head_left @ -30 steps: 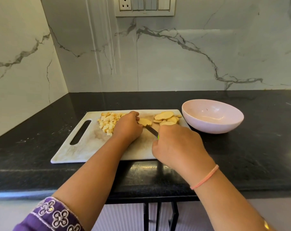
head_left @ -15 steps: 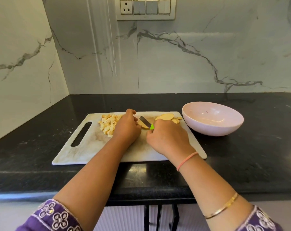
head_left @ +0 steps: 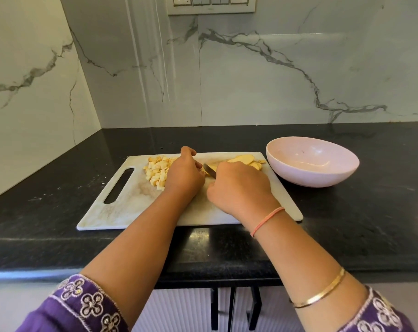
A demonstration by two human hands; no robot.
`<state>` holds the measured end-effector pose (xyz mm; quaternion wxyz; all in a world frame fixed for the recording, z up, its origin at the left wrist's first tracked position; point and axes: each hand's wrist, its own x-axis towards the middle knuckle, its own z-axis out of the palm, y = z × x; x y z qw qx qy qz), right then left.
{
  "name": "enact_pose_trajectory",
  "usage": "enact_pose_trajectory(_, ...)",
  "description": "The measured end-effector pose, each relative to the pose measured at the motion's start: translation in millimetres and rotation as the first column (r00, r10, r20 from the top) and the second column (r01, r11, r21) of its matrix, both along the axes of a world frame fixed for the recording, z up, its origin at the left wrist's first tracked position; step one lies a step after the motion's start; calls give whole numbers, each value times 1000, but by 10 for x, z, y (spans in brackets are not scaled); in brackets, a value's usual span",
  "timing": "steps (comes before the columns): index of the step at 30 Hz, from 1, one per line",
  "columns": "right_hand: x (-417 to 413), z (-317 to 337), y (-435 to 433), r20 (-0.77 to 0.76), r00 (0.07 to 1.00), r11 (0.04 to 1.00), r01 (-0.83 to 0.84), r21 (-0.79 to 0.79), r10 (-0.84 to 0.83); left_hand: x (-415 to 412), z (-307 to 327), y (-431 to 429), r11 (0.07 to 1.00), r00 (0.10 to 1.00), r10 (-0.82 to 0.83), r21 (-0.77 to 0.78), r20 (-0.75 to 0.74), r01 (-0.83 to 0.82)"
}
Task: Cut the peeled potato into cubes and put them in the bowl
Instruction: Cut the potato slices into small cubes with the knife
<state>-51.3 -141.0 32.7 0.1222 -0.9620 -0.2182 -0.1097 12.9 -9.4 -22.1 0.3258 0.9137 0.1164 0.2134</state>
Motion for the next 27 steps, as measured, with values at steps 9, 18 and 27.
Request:
enact_pose_trajectory(9, -159, -85, -122, 30, 999, 1000, -19, -7, 19, -25, 16, -15, 1000, 999, 27, -13, -32, -28)
enact_pose_trajectory(18, -243, -13, -341, -7, 1000, 998, 3, 67, -3, -66, 12, -27, 999, 997, -34, -10, -76, 33)
enact_pose_trajectory(27, -12, -143, -360, -33, 994, 992, 104, 65, -102, -52, 8, -59, 997, 990, -64, 25, -124, 67)
